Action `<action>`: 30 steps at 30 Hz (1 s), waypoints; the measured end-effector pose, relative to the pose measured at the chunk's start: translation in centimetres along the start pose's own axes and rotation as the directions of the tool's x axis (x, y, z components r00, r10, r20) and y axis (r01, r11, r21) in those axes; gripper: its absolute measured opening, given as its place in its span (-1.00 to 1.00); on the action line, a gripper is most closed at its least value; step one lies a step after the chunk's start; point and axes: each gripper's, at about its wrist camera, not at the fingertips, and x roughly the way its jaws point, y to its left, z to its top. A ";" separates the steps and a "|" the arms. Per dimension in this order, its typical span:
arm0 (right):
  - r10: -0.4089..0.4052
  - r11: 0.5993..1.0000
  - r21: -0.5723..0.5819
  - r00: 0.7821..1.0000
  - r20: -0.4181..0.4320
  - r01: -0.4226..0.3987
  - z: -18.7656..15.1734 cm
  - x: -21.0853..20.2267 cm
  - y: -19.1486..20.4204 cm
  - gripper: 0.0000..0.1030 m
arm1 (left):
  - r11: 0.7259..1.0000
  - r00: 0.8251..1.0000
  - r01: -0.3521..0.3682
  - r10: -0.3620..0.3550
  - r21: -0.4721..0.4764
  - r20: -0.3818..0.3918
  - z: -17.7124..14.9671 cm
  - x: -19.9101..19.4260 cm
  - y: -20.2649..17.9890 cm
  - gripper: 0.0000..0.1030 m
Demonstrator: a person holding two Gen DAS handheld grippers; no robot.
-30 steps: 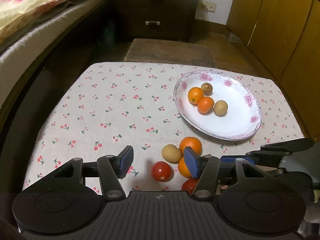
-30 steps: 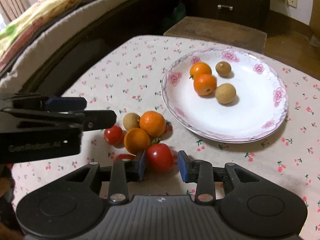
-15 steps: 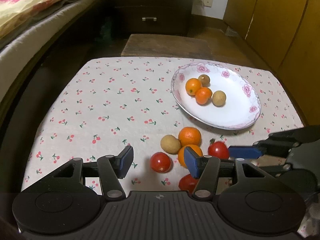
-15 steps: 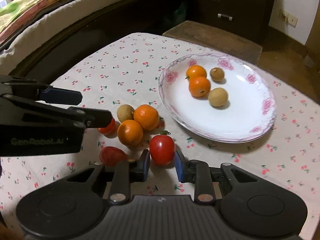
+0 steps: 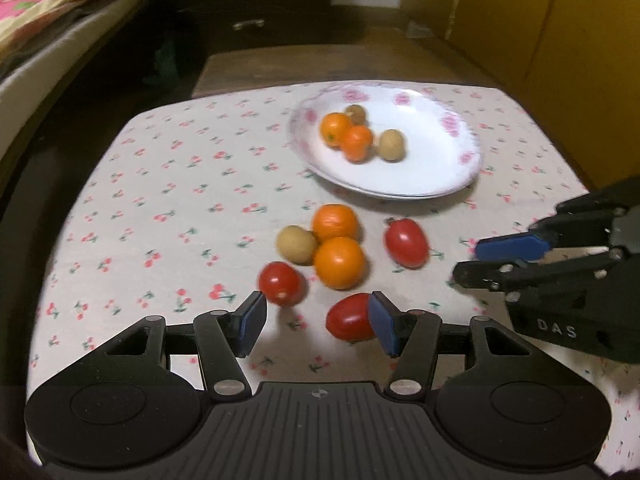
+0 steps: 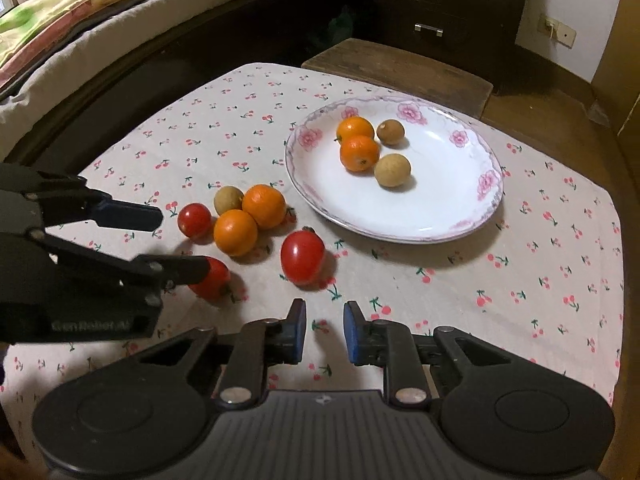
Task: Organize fruits
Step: 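Close the right tool on the red tomato while the left tool closes on the oval tomato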
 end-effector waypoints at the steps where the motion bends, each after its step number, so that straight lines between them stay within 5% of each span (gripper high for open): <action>1: 0.002 1.000 0.005 1.000 0.002 -0.002 0.0 0.0 -0.1 -0.56 | 1.000 1.000 0.003 -0.003 0.014 0.002 -0.1 0.0 -0.3 0.26; 18: 0.065 0.992 0.111 0.998 0.018 -0.067 -0.1 0.1 -1.9 -0.56 | 0.994 0.999 0.042 -0.039 0.105 -0.032 -0.6 1.8 -2.3 0.10; 22: 0.111 0.981 0.154 0.993 0.037 -0.116 0.7 0.1 -2.4 -0.56 | 0.995 0.999 0.040 -0.037 0.093 -0.036 -0.6 2.2 -2.3 -0.18; 30: 0.119 0.987 0.110 0.993 0.013 -0.119 3.4 1.9 -0.7 -0.55 | 0.995 0.997 0.074 -0.072 0.073 -0.034 -0.6 2.0 -2.3 -0.18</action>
